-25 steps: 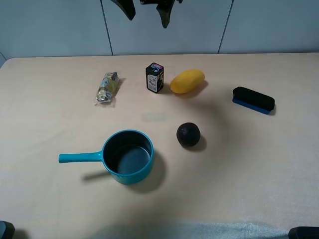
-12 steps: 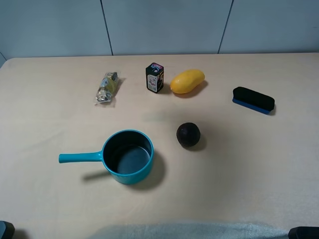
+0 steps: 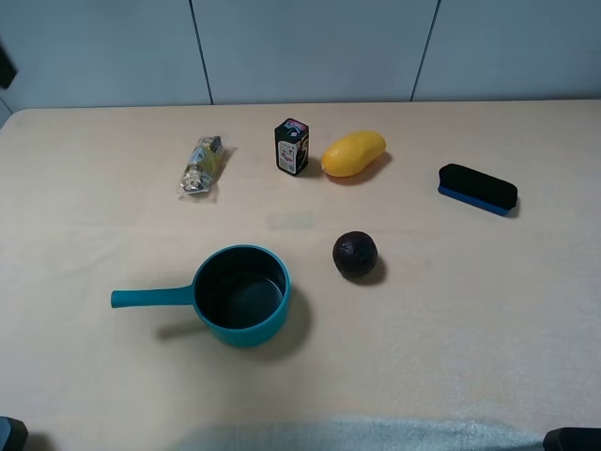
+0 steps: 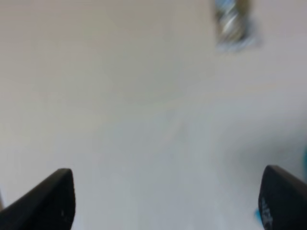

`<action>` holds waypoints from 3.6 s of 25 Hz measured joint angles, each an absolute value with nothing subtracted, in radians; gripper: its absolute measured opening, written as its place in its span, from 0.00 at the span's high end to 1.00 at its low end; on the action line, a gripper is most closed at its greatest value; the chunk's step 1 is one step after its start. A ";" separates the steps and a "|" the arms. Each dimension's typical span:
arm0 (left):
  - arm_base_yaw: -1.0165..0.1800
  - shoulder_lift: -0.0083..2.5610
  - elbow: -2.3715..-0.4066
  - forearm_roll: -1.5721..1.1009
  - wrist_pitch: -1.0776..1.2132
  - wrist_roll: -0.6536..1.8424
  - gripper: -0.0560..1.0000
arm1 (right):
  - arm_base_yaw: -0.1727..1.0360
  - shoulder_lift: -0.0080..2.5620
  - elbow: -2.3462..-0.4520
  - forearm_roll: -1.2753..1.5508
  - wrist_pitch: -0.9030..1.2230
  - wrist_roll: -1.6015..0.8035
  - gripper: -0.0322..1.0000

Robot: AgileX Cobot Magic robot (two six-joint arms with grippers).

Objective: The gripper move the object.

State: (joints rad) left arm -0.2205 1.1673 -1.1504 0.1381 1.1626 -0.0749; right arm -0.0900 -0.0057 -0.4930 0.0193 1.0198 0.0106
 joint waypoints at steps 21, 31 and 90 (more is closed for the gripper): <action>-0.114 0.318 -0.619 0.085 1.162 -0.067 0.22 | -0.090 -0.006 -0.493 0.019 1.020 0.011 0.33; -0.107 0.193 -0.524 0.059 1.152 -0.053 0.22 | -0.090 -0.006 -0.493 0.019 1.020 0.011 0.33; -0.096 -0.006 -0.488 0.086 1.070 -0.022 0.22 | -0.090 -0.006 -0.493 0.019 1.020 0.011 0.33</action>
State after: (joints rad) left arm -0.0963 -0.0061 -0.4883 0.0858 1.0697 -0.0221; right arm -0.0900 -0.0057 -0.4930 0.0193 1.0198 0.0106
